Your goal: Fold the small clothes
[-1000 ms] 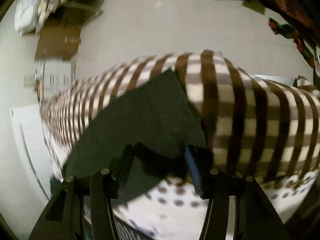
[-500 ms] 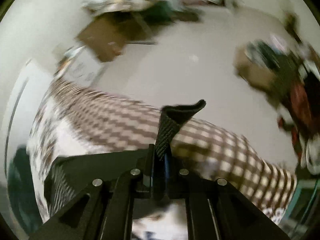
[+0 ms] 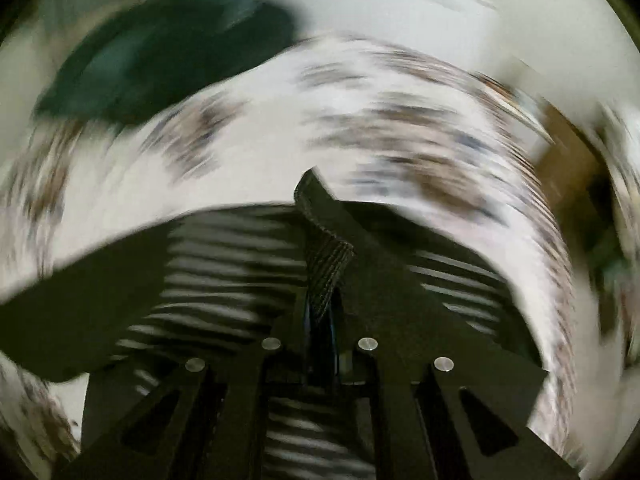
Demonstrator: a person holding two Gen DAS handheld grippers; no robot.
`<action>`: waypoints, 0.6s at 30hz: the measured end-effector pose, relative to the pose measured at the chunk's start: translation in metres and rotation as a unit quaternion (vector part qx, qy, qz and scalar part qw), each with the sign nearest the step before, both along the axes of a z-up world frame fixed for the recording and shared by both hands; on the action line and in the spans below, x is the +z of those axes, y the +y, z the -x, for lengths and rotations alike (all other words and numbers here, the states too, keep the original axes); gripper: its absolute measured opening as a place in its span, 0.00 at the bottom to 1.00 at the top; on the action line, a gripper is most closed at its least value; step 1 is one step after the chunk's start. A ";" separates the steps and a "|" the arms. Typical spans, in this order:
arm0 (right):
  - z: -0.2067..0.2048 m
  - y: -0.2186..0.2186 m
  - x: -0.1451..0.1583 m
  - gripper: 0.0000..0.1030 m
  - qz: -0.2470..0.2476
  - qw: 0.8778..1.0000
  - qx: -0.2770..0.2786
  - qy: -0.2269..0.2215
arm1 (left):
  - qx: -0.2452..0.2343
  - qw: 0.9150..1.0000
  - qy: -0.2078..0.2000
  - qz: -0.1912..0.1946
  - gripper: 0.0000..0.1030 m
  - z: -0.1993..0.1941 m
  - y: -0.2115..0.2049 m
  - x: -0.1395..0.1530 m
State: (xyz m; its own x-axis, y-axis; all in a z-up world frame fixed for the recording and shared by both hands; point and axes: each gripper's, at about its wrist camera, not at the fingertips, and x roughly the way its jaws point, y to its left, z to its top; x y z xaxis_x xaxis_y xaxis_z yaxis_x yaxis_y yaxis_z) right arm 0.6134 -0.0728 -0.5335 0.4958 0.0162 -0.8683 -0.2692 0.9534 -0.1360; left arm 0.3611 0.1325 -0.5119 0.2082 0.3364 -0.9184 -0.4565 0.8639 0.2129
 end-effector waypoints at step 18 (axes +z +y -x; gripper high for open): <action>0.076 0.060 -0.033 0.65 -0.135 0.979 -0.080 0.130 | 0.080 0.994 -0.043 0.055 1.00 0.037 0.141 0.008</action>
State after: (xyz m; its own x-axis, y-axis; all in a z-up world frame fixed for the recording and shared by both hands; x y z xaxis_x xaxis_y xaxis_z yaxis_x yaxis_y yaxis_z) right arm 0.5376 -0.0130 -0.5664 0.2738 0.2026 -0.9402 -0.1063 0.9779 0.1798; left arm 0.3239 0.2730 -0.5039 0.2400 0.2703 -0.9324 -0.6028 0.7944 0.0751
